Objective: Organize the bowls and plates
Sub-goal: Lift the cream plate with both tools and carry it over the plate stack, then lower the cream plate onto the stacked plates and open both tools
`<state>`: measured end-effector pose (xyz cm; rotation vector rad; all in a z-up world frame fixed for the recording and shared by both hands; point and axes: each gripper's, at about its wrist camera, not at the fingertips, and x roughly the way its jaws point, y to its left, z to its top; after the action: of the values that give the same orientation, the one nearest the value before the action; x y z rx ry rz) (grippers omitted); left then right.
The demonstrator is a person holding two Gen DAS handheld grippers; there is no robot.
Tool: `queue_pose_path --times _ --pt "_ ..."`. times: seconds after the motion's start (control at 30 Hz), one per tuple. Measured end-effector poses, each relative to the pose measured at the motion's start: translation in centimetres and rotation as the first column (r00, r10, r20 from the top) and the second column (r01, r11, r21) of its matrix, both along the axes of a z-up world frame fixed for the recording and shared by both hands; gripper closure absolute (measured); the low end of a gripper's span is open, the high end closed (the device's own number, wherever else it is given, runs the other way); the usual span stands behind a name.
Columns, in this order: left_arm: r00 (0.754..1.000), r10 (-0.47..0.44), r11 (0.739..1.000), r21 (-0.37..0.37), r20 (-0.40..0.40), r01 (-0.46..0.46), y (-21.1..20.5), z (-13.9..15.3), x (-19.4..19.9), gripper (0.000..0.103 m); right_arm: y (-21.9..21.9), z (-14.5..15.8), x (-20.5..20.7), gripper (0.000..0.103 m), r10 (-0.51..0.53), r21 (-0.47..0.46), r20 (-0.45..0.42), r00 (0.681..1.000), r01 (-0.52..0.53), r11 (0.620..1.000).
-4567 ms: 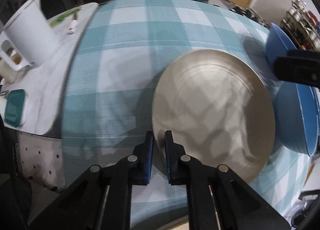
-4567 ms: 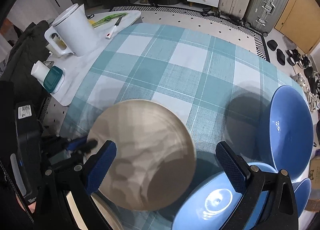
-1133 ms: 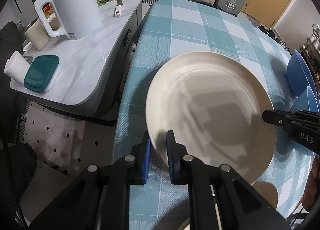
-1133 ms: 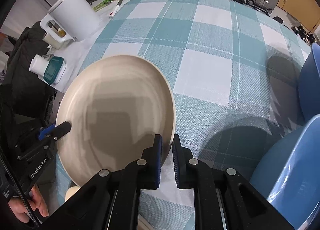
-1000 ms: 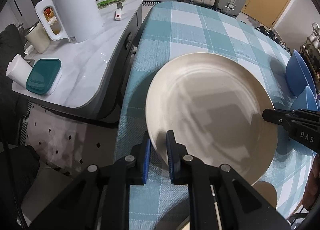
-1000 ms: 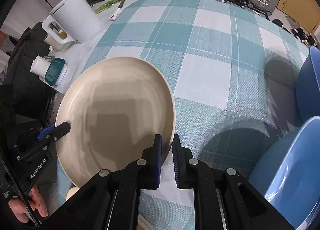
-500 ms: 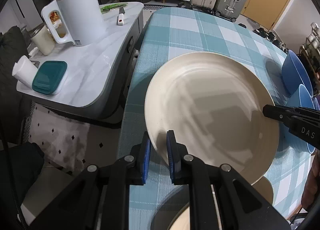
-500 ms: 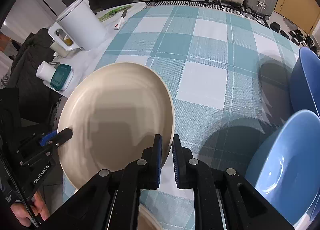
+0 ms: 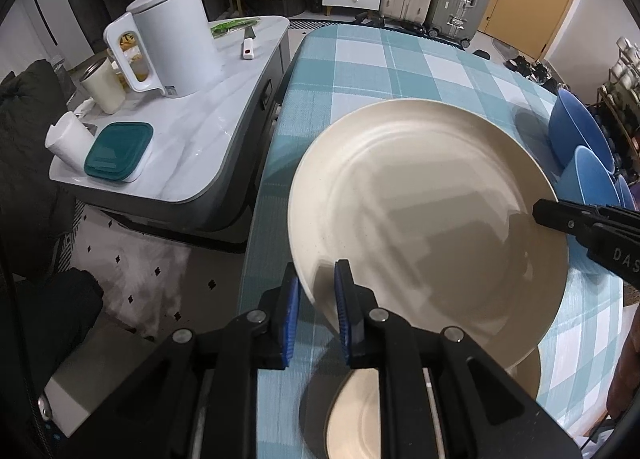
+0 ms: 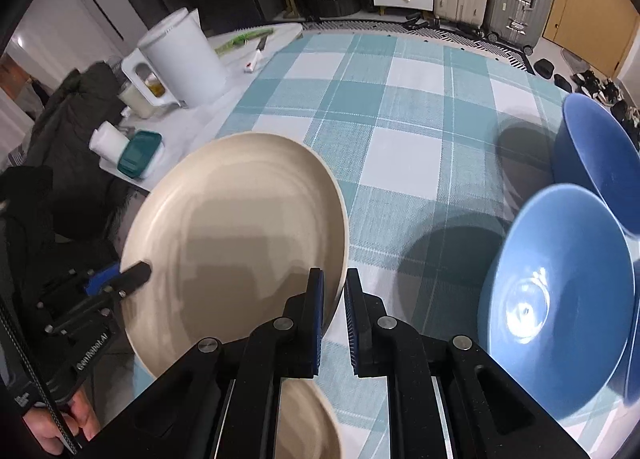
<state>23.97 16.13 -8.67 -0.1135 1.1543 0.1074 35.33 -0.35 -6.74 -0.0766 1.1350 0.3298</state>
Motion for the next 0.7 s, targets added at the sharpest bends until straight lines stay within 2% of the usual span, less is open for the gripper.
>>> queue_pose_path --times 0.2,0.4,0.7 --pt "1.000 0.003 1.000 0.008 0.021 -0.003 -0.6 0.5 -2.2 0.088 -0.6 0.7 -2.9 0.092 0.003 0.026 0.015 1.000 -0.003 1.000" --pt "0.999 0.022 1.000 -0.020 0.049 -0.021 -0.8 0.4 -5.5 0.087 -0.9 1.2 -6.7 0.092 0.019 0.033 0.055 0.998 -0.021 0.999" --pt "0.997 0.013 1.000 0.004 0.075 -0.013 -1.8 0.0 -9.7 0.087 -1.9 -0.5 -10.8 0.092 0.025 0.052 0.074 0.997 -0.029 0.998"
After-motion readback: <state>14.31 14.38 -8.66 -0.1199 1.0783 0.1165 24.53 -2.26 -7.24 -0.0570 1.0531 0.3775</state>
